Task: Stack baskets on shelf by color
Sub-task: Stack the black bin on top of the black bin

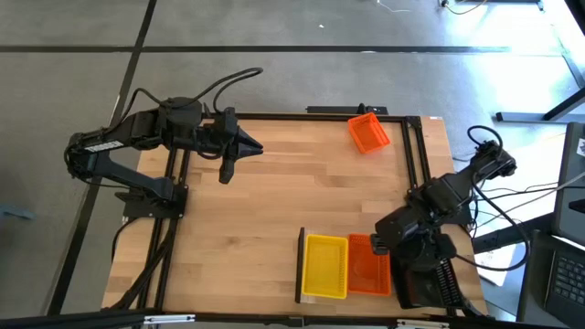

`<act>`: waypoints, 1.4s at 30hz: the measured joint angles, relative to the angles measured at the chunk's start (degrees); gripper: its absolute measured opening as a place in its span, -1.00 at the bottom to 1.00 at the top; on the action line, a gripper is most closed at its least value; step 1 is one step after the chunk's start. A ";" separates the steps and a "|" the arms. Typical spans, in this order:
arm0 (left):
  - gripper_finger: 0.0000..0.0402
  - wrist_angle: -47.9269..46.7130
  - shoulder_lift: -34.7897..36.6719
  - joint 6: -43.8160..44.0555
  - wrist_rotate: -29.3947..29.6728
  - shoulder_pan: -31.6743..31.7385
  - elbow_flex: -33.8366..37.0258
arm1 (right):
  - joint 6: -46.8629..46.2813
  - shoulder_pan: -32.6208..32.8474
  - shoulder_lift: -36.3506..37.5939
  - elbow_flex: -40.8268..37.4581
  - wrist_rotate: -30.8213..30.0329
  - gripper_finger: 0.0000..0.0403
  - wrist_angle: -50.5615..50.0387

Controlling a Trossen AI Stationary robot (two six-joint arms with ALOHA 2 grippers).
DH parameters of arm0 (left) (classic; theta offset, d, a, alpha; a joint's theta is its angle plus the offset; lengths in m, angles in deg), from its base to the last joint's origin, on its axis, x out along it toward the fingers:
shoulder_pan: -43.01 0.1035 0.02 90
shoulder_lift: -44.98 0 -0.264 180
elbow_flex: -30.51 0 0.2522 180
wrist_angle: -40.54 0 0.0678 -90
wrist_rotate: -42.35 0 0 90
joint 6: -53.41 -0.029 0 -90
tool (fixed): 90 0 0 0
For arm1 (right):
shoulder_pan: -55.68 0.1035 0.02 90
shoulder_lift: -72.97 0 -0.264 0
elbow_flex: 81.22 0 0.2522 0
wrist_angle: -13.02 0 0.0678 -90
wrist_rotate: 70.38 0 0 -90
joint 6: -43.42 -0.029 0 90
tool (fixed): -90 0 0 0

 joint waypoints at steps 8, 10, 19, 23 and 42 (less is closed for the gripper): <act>-0.77 0.01 0.00 0.00 0.00 0.00 0.00 | -0.44 -0.07 -0.26 -0.02 -0.07 -0.98 0.48; -0.77 0.01 0.00 0.02 0.00 0.00 0.00 | -1.03 -0.07 -0.26 -0.02 -0.10 -0.96 0.49; -0.77 0.01 0.00 0.02 0.00 0.00 0.00 | -3.85 -0.09 -0.26 -0.04 -0.13 -0.88 0.87; -0.77 0.01 0.00 0.02 0.00 0.00 0.00 | -4.45 -0.09 -0.26 -0.04 -0.07 -0.82 1.61; -0.77 0.01 0.00 0.07 0.02 0.00 0.00 | -9.71 -0.09 0.05 -0.07 0.94 -0.69 1.60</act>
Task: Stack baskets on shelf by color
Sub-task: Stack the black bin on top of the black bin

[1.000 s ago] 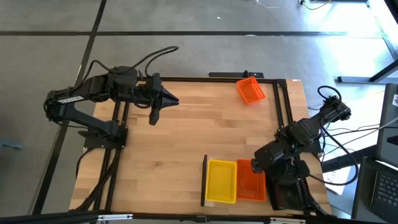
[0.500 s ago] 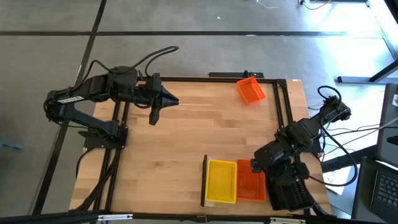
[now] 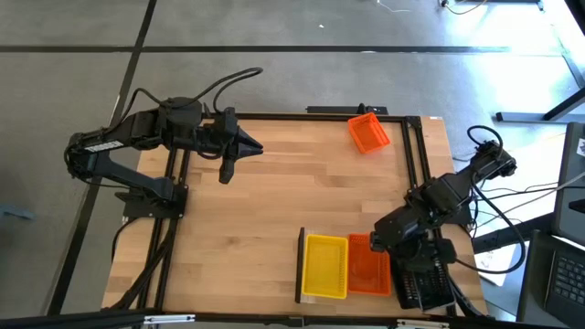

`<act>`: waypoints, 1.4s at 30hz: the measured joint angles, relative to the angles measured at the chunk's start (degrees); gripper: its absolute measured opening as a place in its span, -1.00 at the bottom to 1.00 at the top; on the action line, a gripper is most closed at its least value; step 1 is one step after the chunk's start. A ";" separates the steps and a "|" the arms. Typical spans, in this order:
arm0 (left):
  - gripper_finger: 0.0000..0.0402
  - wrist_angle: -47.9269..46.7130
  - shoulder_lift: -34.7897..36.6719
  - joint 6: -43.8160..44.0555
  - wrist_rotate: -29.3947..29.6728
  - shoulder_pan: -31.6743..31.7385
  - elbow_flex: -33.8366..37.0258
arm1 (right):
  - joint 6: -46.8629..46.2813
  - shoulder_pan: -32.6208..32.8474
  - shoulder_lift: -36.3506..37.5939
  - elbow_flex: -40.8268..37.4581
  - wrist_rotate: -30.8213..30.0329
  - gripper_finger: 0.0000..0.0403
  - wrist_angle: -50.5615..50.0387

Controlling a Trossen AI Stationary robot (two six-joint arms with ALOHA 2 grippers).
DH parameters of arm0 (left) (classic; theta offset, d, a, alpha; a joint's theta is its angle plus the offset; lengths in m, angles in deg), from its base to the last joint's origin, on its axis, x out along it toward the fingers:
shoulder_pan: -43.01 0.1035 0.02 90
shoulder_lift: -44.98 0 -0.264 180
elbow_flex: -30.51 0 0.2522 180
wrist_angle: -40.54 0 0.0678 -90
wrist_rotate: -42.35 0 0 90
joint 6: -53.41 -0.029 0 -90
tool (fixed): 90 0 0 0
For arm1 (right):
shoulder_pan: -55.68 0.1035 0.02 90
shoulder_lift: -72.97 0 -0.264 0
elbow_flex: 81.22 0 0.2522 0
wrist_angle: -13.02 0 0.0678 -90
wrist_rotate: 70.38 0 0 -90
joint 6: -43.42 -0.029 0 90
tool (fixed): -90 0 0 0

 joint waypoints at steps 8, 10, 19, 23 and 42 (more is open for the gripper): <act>-0.77 0.01 0.00 0.00 0.02 0.00 0.00 | -0.37 0.00 0.02 0.00 -0.65 -0.75 0.07; -0.77 -0.01 0.00 -0.02 0.02 0.00 0.00 | -0.38 0.00 0.02 0.00 -0.99 -0.78 -0.18; -0.77 0.02 0.01 0.00 0.04 0.00 0.00 | -1.73 0.00 0.17 1.94 -1.55 -0.79 -4.24; -0.77 0.02 0.01 0.02 0.04 0.00 0.00 | -4.71 0.00 0.17 3.55 -2.20 -0.79 -5.53; -0.77 0.02 0.02 -0.04 0.07 0.00 0.00 | -4.46 -0.42 0.17 1.16 -3.19 -0.79 -4.00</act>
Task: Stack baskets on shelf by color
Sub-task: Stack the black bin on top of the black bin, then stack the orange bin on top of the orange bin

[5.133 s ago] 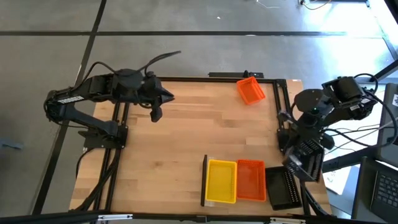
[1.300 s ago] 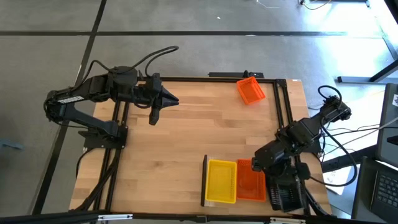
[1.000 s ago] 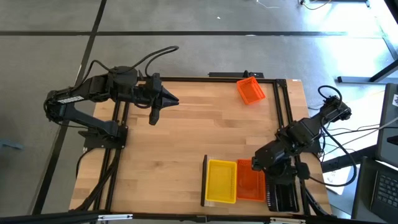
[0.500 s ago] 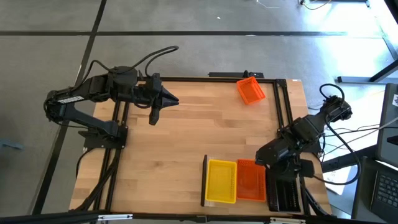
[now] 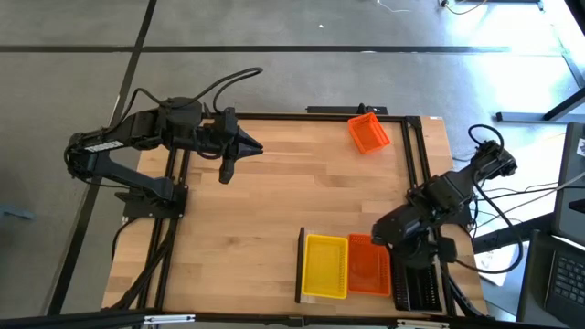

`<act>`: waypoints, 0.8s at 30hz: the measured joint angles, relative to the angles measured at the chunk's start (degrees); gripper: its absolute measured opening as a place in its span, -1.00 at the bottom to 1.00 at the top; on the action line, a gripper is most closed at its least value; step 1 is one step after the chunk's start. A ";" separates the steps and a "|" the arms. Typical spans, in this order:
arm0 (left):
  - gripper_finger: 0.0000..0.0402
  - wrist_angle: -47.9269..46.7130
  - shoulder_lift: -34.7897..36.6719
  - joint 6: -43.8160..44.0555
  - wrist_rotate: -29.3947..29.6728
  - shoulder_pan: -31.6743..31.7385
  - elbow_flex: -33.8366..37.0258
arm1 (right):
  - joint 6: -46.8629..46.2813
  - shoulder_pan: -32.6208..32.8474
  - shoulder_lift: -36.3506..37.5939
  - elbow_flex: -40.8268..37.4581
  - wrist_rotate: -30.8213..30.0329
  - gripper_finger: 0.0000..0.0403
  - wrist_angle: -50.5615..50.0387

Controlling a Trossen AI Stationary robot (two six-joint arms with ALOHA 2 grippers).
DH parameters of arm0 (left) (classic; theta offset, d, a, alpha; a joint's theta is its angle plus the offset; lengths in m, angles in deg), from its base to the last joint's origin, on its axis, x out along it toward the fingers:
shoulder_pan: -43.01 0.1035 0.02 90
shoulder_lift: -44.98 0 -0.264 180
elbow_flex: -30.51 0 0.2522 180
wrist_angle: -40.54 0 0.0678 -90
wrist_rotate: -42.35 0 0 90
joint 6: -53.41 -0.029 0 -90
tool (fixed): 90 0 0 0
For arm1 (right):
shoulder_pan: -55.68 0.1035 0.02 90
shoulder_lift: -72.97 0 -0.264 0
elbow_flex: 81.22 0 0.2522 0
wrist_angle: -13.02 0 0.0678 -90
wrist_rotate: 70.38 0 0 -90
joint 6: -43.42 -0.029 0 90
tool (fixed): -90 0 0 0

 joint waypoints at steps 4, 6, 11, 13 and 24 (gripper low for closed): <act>-0.77 0.00 0.00 0.00 0.00 0.00 0.00 | 0.03 -0.74 0.00 -1.76 0.15 -0.79 1.54; -0.77 0.00 0.00 -0.02 0.00 0.00 0.00 | 0.03 -1.18 -0.02 -3.08 0.13 -0.79 1.62; -0.77 0.00 0.00 -0.02 -0.01 0.00 0.00 | -0.24 -2.25 -0.04 -3.27 -1.38 -0.79 0.21; -0.77 0.00 0.00 -0.02 -0.02 0.00 0.00 | -0.31 -2.27 -0.04 -1.36 -2.75 -0.79 -0.83; -0.77 -0.02 0.00 -0.02 -0.01 0.00 0.00 | -13.13 -2.29 -0.04 12.89 -22.41 -0.79 -3.27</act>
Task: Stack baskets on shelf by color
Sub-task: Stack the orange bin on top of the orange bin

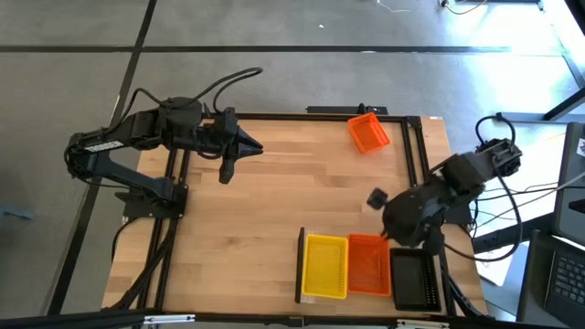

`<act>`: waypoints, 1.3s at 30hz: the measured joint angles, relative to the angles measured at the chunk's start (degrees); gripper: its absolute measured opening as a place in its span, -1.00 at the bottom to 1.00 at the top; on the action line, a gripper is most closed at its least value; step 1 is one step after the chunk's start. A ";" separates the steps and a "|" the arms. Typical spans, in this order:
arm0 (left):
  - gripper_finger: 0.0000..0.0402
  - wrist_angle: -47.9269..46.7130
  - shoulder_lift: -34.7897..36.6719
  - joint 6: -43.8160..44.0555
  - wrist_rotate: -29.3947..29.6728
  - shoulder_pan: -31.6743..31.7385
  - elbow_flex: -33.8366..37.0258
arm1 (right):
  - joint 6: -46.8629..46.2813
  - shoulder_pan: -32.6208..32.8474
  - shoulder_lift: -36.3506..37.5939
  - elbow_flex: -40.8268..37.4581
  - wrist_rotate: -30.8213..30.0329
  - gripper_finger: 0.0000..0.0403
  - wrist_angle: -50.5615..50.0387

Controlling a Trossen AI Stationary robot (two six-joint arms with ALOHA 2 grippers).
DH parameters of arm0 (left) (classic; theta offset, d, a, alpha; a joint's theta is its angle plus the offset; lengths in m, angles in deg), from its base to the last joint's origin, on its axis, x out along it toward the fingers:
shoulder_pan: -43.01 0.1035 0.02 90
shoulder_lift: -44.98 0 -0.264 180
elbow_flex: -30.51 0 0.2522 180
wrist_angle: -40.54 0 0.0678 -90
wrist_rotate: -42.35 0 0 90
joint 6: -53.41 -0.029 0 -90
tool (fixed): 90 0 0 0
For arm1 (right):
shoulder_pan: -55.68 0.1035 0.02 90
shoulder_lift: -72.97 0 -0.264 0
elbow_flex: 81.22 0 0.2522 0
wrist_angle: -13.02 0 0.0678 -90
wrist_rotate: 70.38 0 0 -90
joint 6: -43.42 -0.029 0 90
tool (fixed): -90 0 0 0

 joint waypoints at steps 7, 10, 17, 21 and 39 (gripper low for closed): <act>-0.77 0.00 -0.03 -0.02 5.78 -0.02 0.00 | -9.13 -1.19 0.04 7.23 -15.16 -0.79 0.12; -0.77 0.01 -0.58 -0.07 6.69 0.02 -0.09 | -14.99 -3.52 0.04 8.17 -22.60 -0.79 0.14; -0.77 -0.37 -0.60 -0.44 9.34 0.02 -0.09 | -25.66 -14.39 0.02 7.50 -24.97 -0.79 0.42; -0.77 -1.26 -0.92 -0.39 9.32 0.00 -0.09 | -28.11 -21.81 0.04 7.50 -24.67 -0.79 0.62; -0.77 -1.41 -4.14 -0.20 13.58 0.02 -0.12 | -26.04 -49.19 -0.13 -1.57 1.99 -0.79 5.05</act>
